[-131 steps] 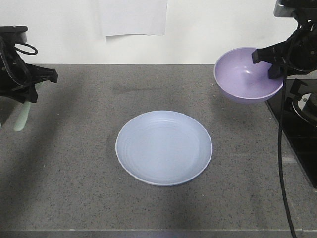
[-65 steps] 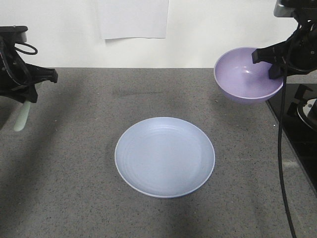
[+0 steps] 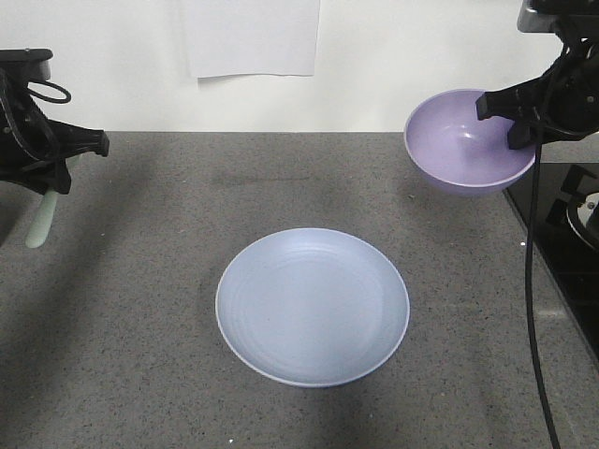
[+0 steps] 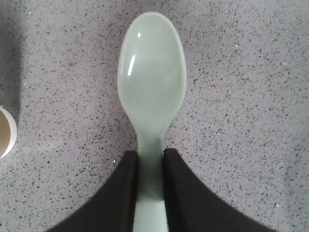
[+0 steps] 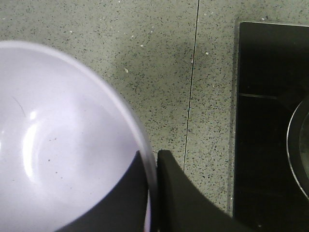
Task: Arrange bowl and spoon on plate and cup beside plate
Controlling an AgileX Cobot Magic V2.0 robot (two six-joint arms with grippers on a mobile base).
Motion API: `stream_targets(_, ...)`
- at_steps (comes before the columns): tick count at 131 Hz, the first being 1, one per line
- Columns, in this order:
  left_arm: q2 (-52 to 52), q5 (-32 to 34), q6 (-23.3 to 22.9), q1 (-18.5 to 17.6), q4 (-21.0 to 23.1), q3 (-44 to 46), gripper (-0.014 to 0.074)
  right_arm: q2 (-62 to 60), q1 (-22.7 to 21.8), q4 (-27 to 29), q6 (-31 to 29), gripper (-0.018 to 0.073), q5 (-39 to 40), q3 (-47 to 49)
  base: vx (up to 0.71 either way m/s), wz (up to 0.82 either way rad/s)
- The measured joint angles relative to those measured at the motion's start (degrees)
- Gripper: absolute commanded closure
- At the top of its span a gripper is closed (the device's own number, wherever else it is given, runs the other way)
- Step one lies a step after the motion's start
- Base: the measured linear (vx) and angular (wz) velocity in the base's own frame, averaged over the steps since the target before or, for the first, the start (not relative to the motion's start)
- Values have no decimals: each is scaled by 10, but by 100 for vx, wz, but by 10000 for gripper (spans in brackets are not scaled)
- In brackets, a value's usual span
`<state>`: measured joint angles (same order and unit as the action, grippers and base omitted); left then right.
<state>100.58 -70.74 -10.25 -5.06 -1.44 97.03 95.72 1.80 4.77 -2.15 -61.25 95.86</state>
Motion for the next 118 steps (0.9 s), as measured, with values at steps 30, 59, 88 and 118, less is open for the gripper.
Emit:
stream_targets(30, 0, 0, 0, 0, 0, 0, 603, 0, 0, 0, 0, 564, 0, 0, 3, 0)
stream_targets(59, 0, 0, 0, 0, 0, 0, 603, 0, 0, 0, 0, 564, 0, 0, 2, 0)
stream_targets(88, 0, 0, 0, 0, 0, 0, 603, 0, 0, 0, 0, 564, 0, 0, 1, 0)
stream_targets(118, 0, 0, 0, 0, 0, 0, 603, 0, 0, 0, 0, 564, 0, 0, 0, 0)
